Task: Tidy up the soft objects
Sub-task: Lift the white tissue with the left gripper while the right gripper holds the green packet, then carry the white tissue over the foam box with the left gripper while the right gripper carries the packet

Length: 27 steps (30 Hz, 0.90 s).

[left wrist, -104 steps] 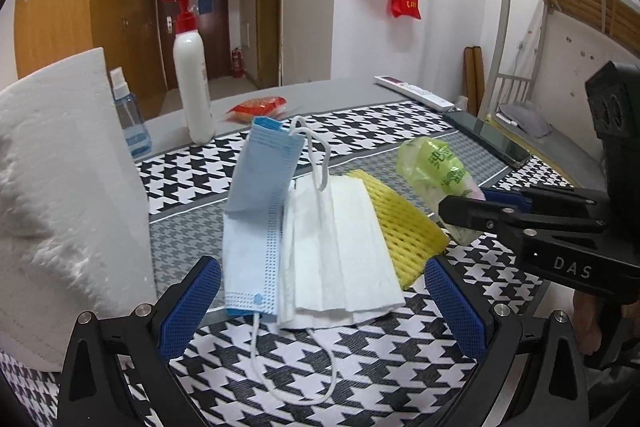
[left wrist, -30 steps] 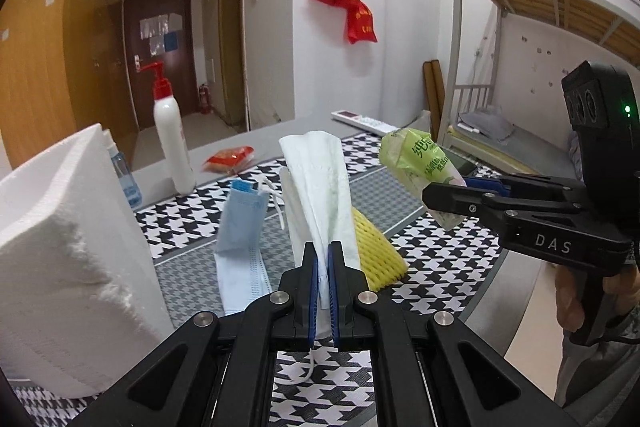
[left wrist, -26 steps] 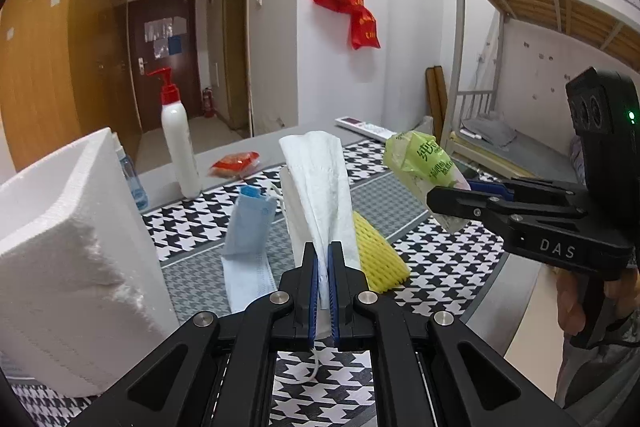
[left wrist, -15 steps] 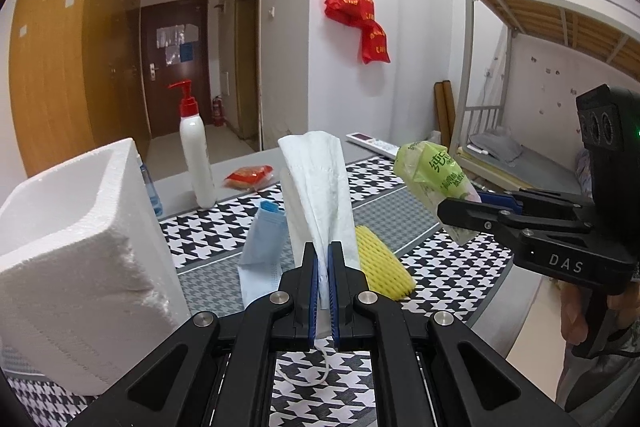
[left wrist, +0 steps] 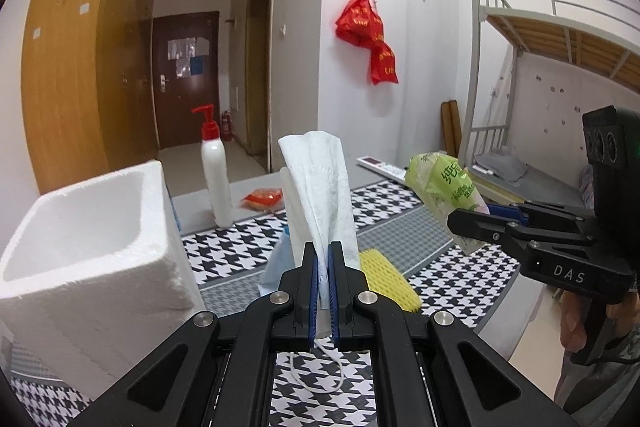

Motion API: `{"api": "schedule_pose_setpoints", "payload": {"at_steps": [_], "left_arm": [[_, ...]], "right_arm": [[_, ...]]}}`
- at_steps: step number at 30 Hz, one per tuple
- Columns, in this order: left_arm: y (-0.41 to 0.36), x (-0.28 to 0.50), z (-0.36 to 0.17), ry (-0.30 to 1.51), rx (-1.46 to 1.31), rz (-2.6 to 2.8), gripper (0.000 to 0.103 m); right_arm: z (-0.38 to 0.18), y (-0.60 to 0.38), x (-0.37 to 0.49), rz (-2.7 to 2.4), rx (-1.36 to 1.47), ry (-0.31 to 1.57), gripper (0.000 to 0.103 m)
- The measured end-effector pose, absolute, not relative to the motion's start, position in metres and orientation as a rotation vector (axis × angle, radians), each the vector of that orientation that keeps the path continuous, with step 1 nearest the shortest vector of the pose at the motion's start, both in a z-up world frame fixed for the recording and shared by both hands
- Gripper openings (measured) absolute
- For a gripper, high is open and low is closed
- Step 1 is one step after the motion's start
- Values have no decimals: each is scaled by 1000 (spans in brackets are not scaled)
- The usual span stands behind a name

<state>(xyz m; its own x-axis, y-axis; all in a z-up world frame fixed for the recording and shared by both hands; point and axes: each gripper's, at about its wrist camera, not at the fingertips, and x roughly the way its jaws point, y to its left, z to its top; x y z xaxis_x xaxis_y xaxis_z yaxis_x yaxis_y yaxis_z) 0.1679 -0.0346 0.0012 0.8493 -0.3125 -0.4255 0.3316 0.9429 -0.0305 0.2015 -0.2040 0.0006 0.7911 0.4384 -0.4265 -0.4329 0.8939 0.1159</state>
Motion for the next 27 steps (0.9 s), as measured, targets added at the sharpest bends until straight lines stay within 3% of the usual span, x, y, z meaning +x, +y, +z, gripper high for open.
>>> {"api": "schedule_pose_setpoints", "payload": {"at_steps": [27], "left_arm": [[-7,161,28,352,20,-229,5]], "right_arm": [[24,-167,210,575,-20,386,28]]}}
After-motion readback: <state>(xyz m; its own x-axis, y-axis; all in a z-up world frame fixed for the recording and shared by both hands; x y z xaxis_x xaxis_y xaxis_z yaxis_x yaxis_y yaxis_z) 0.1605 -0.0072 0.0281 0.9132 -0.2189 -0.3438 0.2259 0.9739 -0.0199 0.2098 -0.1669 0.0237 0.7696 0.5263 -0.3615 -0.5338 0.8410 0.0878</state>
